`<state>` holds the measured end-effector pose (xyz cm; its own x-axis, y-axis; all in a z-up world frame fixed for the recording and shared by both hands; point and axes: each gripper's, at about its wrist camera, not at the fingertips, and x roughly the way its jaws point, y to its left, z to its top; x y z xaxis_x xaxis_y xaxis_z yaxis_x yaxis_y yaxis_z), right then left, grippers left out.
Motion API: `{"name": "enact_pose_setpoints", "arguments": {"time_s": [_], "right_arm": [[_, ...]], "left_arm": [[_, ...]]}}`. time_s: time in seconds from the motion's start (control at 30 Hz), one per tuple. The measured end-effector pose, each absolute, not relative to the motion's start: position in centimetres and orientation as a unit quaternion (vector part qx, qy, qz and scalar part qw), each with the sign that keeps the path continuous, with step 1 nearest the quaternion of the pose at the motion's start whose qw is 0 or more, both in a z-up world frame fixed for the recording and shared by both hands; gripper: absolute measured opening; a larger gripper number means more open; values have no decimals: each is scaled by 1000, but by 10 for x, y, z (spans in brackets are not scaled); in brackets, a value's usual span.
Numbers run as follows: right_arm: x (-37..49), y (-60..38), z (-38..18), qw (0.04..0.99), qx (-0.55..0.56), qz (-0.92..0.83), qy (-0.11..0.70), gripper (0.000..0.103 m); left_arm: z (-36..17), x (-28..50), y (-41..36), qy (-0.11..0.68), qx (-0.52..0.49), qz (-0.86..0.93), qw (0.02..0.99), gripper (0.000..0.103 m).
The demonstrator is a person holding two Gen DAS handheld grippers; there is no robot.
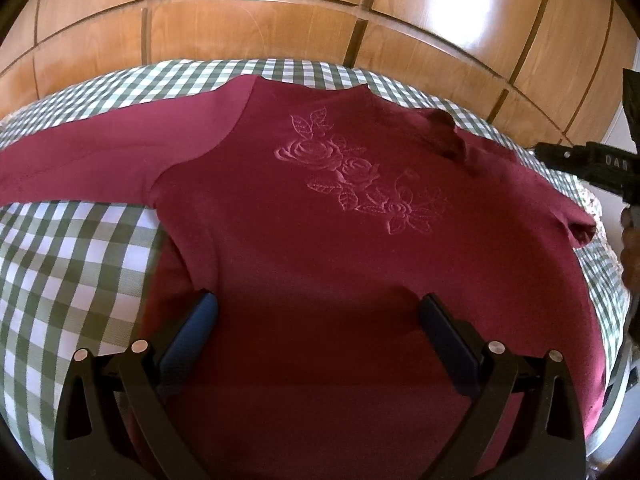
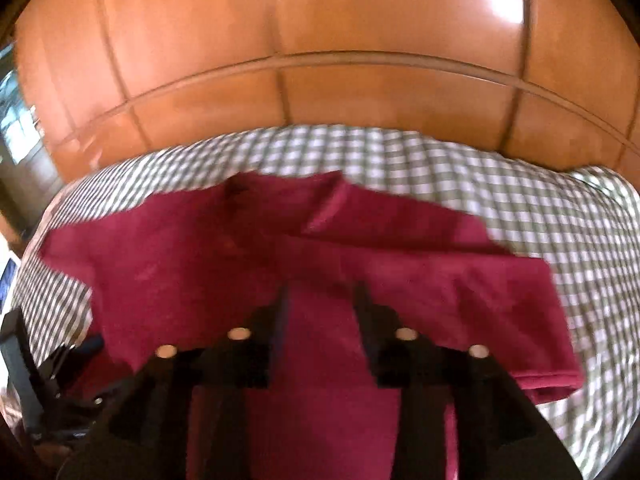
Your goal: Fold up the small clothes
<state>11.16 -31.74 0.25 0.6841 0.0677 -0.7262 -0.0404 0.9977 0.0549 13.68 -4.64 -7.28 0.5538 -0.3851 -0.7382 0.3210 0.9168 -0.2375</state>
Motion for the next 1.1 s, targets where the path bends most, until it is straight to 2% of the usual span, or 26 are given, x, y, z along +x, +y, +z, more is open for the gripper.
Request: {"name": "enact_pose_setpoints", "arguments": {"time_s": [0.03, 0.1, 0.17, 0.23, 0.3, 0.47, 0.57, 0.6, 0.67, 0.83, 0.87, 0.9, 0.93, 0.97, 1.0, 1.07, 1.1], "right_arm": [[108, -312, 1, 918, 17, 36, 395, 58], [96, -308, 0, 920, 15, 42, 389, 63], [77, -311, 1, 921, 19, 45, 386, 73], [54, -317, -3, 921, 32, 49, 386, 76], [31, -329, -12, 917, 40, 44, 394, 78], [-10, -350, -45, 903, 67, 22, 424, 80], [-15, -359, -68, 893, 91, 22, 441, 90], [-16, -360, -74, 892, 100, 27, 441, 91], [-20, -362, -78, 901, 120, 39, 415, 101], [-30, -357, -88, 919, 93, 41, 380, 101], [-31, -356, -89, 921, 89, 42, 376, 101], [-33, -357, -90, 923, 91, 43, 370, 101], [-34, -359, -91, 925, 97, 44, 366, 101], [-36, -360, -92, 926, 101, 45, 360, 101], [-37, -360, -93, 928, 97, 45, 357, 101], [-35, -357, -93, 929, 88, 41, 357, 101], [-36, -357, -93, 929, 86, 40, 358, 101]], "left_arm": [[-72, 137, -45, 427, -41, -202, 880, 99], [-72, 137, -44, 429, -47, -205, 879, 99], [-69, 140, -42, 446, -54, -212, 868, 99], [-62, 146, -40, 467, -74, -213, 855, 98], [-55, 153, -40, 482, -108, -228, 839, 86], [-32, 177, -76, 491, -175, -314, 794, 82], [-32, 193, -116, 500, -193, -336, 775, 82], [-33, 197, -125, 498, -194, -332, 777, 86], [-36, 209, -150, 504, -191, -321, 778, 90], [-46, 225, -207, 532, -129, -335, 767, 90], [-47, 226, -214, 532, -119, -337, 768, 87], [-47, 226, -217, 532, -115, -343, 766, 65], [-48, 228, -224, 539, -107, -352, 758, 52], [-48, 231, -227, 546, -102, -351, 754, 30], [-46, 233, -228, 546, -100, -347, 756, 16], [-26, 235, -224, 513, -111, -357, 773, 9], [-16, 235, -219, 495, -118, -363, 781, 9]]}}
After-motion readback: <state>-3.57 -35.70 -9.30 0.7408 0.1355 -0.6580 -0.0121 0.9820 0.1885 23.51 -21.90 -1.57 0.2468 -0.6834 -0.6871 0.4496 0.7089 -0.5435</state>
